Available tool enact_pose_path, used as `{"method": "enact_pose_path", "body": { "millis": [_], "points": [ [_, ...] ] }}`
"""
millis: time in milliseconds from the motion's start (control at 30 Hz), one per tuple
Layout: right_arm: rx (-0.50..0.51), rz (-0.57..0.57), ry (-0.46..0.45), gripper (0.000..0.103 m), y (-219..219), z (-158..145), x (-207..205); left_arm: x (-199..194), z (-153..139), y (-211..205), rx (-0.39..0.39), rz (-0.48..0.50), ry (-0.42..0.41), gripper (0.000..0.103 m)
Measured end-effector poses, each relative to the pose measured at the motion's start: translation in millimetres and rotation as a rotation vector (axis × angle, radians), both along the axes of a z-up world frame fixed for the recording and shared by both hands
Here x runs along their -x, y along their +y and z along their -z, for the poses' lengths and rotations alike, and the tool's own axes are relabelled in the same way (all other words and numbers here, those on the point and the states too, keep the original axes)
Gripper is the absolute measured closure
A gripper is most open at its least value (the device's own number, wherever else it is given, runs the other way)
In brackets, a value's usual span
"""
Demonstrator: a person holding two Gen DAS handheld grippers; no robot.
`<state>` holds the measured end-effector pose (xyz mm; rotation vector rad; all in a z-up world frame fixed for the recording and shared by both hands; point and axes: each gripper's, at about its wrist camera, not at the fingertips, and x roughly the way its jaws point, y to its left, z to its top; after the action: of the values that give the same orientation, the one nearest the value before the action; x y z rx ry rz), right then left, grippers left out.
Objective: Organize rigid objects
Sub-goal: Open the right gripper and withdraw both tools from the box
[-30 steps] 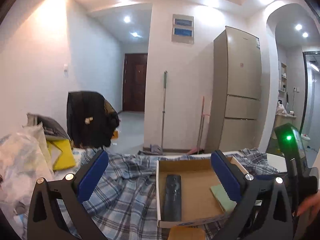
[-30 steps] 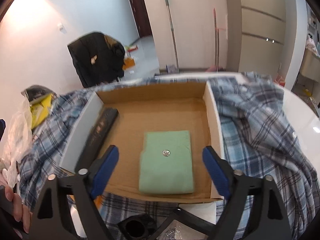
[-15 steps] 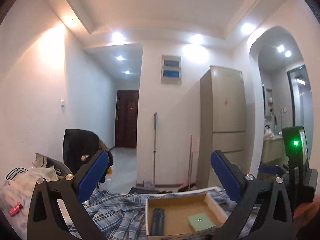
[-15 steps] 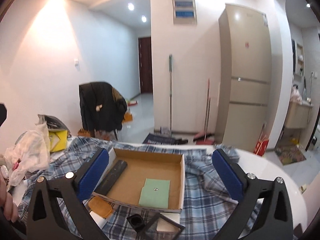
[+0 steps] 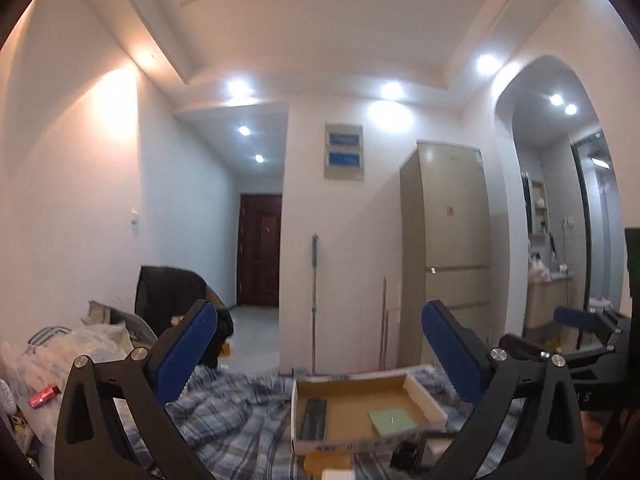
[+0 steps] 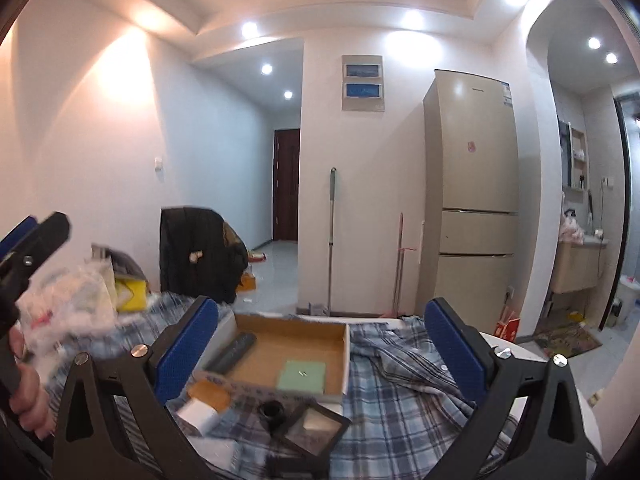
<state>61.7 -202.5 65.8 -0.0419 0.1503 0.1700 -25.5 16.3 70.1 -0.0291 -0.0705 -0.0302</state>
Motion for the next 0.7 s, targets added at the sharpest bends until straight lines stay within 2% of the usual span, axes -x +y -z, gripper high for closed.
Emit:
{"method": "enact_pose_path", "body": {
  "millis": [67,200,333,433,500,600,700],
  "points": [
    [-0.001,0.022,0.017,0.0,-4.4,11.0,-4.8,-10.2,12.6,1.0,0.007,0.012,0.043,0.0],
    [-0.056,-0.019,0.135,0.0,-19.2,29.5,-25.7,-29.7,41.8,-4.9,-0.02,0.026,0.159,0.0],
    [-0.068,-0.004,0.178,0.0,-26.9,45.2,-31.7,-47.2,61.5,-9.6,0.012,0.044,0.255,0.0],
    [-0.066,0.025,0.19,0.0,-28.3,50.9,-33.2,-50.4,66.5,-20.1,-0.039,-0.01,0.263,0.0],
    [-0.088,0.019,0.232,0.0,-30.7,54.3,-37.8,-49.1,67.6,-23.9,-0.059,-0.018,0.257,0.0],
    [-0.104,0.026,0.275,0.0,-33.9,58.6,-41.6,-47.4,67.5,-21.7,-0.055,-0.021,0.248,0.0],
    [-0.103,0.028,0.279,0.0,-32.9,59.1,-39.6,-42.9,64.4,-11.3,-0.025,-0.006,0.215,0.0]
  ]
}}
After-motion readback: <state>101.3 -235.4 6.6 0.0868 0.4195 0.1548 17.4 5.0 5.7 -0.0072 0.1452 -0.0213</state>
